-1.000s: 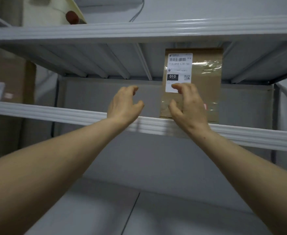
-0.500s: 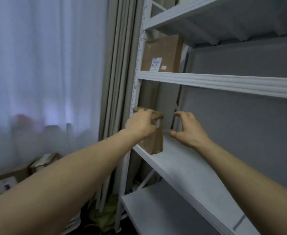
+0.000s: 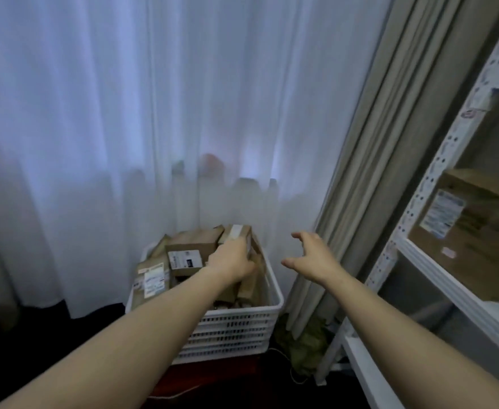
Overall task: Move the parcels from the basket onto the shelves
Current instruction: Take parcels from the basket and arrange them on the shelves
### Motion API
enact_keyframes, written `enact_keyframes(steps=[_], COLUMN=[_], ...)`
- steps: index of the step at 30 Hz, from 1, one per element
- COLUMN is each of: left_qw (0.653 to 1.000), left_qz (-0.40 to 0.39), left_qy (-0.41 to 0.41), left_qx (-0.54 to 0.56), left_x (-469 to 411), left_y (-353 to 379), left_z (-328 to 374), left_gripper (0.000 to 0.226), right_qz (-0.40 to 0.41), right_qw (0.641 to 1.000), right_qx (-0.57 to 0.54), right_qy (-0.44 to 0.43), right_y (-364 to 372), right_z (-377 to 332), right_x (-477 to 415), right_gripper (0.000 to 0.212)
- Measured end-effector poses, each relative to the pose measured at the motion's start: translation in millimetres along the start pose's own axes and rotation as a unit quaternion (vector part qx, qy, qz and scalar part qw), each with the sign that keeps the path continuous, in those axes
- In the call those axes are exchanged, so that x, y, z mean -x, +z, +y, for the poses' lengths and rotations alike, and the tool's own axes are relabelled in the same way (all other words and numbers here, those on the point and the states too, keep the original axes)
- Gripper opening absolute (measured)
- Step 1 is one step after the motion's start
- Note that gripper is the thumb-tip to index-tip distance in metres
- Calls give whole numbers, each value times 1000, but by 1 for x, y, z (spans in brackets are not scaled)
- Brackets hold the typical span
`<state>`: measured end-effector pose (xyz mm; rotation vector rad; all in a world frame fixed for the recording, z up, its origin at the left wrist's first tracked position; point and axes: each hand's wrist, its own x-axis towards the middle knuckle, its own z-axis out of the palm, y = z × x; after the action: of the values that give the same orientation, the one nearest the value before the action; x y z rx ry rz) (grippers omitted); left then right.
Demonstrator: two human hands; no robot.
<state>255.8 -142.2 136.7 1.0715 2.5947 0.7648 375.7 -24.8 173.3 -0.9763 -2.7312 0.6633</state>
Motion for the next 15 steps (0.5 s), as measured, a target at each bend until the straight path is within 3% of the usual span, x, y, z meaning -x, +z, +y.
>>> enact_keyframes(steps=[6,15], left_qw=[995,986], left_qz=[0,-47], left_qy=[-95,-159], left_qx=[23,-11], left_x=[-50,-162], left_y=[-6,19], left_z=[-87,-147], left_gripper=[41,54], right_qz=[-71,-135], right_qw=[997,989], right_qx=[-7,-53], right_qy=[-7,-11], right_y=[67,150], right_z=[-16,14], right_x=[-86,-250], right_gripper=[59,41])
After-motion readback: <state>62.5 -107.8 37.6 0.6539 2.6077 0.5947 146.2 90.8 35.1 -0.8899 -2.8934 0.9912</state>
